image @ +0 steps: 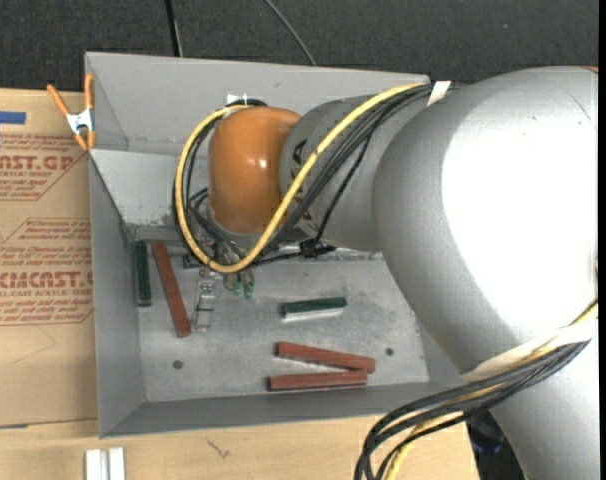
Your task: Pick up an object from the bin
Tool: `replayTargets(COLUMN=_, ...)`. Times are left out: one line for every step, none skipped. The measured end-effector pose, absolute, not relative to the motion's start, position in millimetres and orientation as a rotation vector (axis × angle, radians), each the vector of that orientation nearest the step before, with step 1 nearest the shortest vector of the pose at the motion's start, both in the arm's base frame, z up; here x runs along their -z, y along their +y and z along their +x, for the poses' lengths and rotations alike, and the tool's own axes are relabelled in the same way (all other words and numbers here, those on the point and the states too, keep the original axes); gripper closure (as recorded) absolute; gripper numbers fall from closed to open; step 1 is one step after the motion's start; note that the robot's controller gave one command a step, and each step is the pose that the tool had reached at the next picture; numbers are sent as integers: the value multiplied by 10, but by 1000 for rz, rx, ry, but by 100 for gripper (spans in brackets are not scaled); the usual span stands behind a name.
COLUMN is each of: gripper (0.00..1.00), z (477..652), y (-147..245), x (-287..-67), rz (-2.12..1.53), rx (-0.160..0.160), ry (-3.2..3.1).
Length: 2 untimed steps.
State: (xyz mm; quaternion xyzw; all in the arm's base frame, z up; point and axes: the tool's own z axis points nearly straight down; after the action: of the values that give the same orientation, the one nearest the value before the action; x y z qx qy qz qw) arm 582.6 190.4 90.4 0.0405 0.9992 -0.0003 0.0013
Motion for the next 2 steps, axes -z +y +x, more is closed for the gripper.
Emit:
replayTargets(gripper=0, z=5524, y=1905, x=-875, rz=42, rx=-2, ry=3140)
replayTargets(gripper=100, z=5191, y=1282, x=-868, rz=-14, rx=1, ry=3143)
